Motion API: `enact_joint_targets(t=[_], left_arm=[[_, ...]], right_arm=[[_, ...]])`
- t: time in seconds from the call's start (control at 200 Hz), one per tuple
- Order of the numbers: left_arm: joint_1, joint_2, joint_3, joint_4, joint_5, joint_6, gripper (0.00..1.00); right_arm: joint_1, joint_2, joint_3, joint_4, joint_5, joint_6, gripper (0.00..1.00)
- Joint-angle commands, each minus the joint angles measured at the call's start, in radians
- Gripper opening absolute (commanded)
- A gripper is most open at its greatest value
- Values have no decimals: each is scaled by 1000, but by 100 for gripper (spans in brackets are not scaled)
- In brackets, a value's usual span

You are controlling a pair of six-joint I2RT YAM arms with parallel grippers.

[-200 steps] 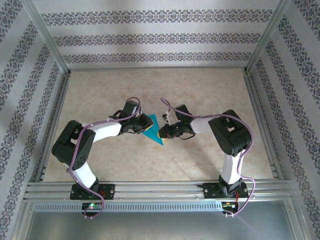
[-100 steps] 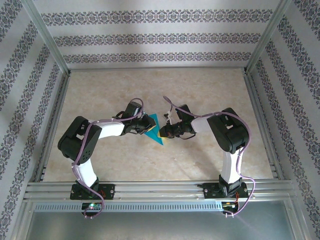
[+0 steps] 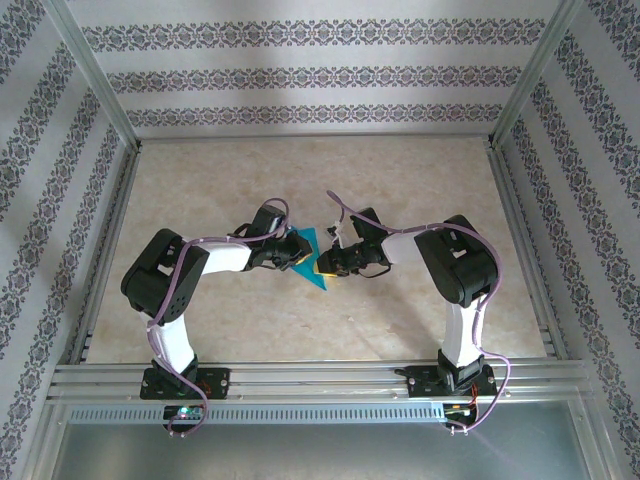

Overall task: Fold a paper plane with a square sheet of paper (pick it up from the middle)
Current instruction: Fourth fold the wing at the center of the table.

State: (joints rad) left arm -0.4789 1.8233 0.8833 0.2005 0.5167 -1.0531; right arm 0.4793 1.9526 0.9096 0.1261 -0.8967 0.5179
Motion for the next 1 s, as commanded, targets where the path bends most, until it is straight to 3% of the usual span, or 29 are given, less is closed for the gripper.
enact_joint_targets(t=[0.0,0.525,0.994], left_arm=[[-14,16,31,-5,0,13,14],[-14,23,48,-22,0,40,14],[-14,71,56,-2,18,40,14]], right_arm=[[-9,43,2,-62,84,-27,16],[-10,51,10,-102,107,-36,7],[-10,54,15,-123,114,-42,13]])
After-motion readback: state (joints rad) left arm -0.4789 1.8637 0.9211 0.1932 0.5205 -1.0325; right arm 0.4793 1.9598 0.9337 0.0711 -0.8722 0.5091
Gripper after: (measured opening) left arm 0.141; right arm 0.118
